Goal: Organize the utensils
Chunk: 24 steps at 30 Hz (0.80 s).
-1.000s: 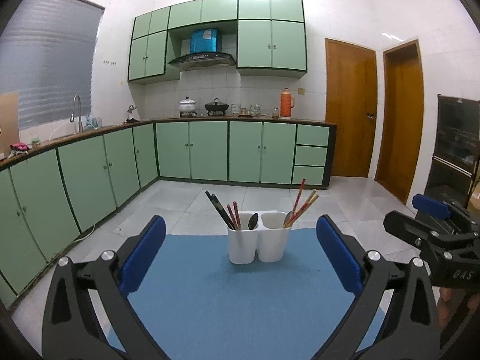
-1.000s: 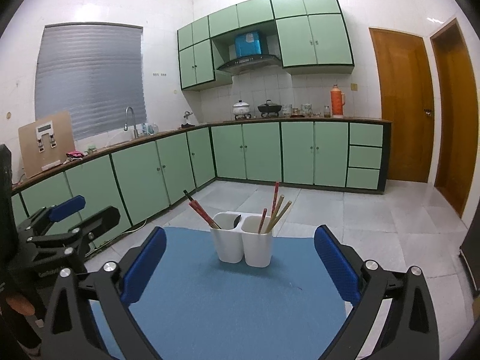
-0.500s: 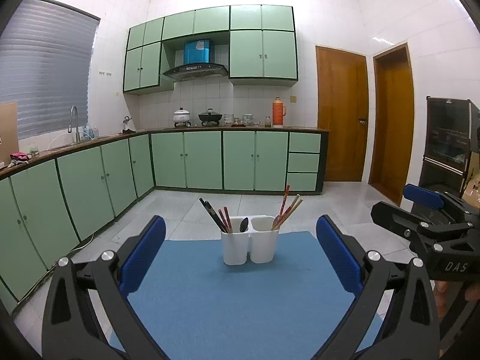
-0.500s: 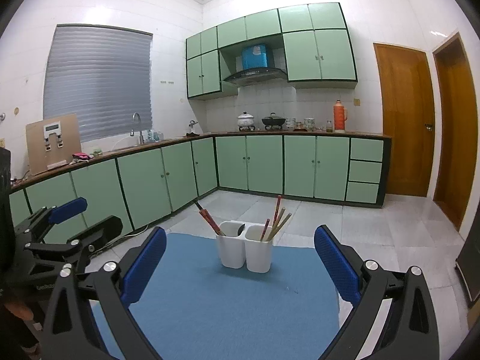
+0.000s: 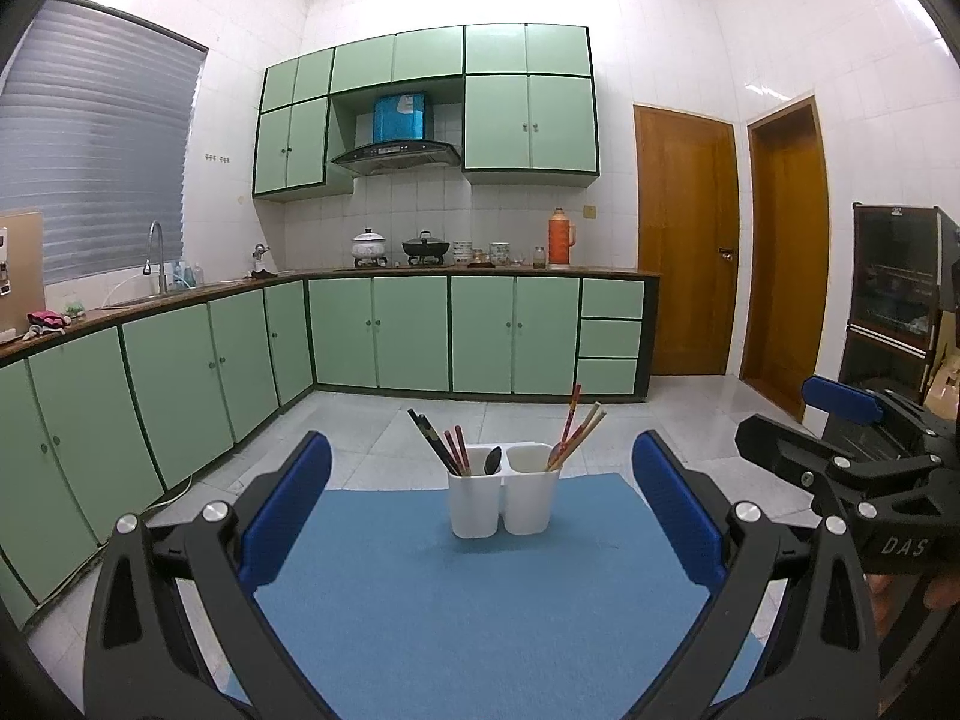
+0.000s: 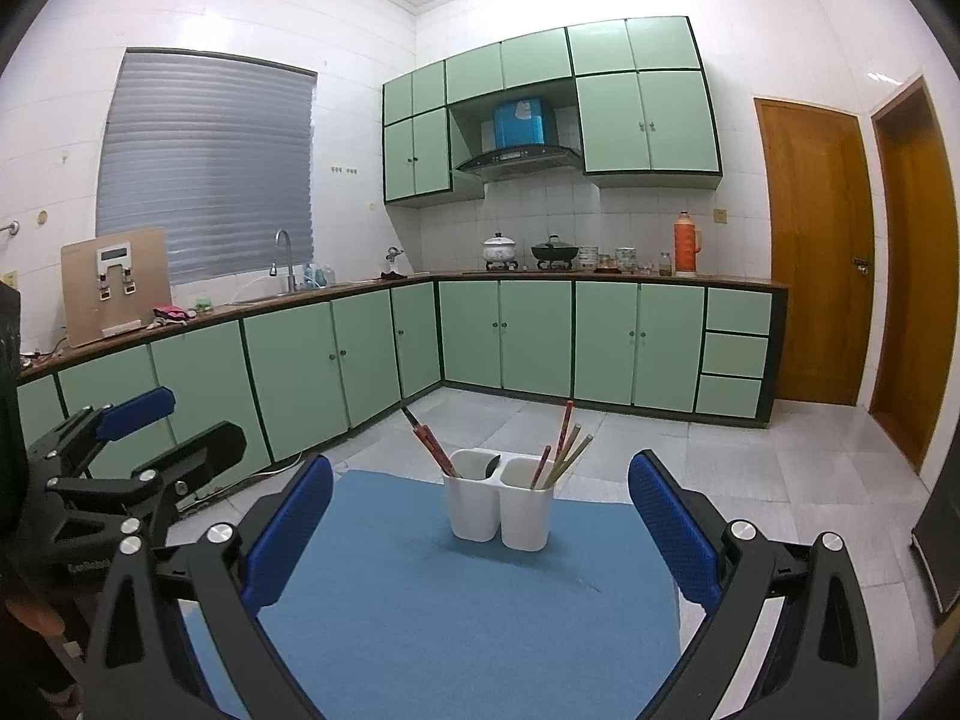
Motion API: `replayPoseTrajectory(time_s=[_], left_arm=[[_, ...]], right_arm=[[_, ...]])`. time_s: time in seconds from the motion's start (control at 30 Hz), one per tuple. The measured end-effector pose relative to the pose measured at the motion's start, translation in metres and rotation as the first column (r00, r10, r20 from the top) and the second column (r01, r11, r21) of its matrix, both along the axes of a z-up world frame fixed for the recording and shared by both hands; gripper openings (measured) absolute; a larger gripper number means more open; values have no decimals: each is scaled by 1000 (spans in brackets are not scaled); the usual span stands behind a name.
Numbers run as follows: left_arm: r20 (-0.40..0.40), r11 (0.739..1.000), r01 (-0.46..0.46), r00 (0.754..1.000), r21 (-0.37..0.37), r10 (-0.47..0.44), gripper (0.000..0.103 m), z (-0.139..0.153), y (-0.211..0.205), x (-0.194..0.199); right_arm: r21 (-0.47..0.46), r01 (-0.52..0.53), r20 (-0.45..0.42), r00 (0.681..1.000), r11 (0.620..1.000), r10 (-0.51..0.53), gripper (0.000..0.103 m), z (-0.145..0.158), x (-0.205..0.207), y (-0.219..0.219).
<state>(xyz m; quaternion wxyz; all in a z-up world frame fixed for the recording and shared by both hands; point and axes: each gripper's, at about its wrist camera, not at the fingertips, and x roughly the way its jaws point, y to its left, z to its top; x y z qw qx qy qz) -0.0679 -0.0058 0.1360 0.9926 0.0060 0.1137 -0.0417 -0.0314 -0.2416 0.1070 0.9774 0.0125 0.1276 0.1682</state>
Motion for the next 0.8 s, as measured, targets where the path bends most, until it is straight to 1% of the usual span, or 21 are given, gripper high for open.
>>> replayPoseTrajectory(time_s=[0.8], left_arm=[[-1, 1000, -1, 1000, -1, 1, 97, 1, 1, -3]], right_arm=[[-2, -2, 1, 1000, 1000, 2, 97, -2, -2, 0]])
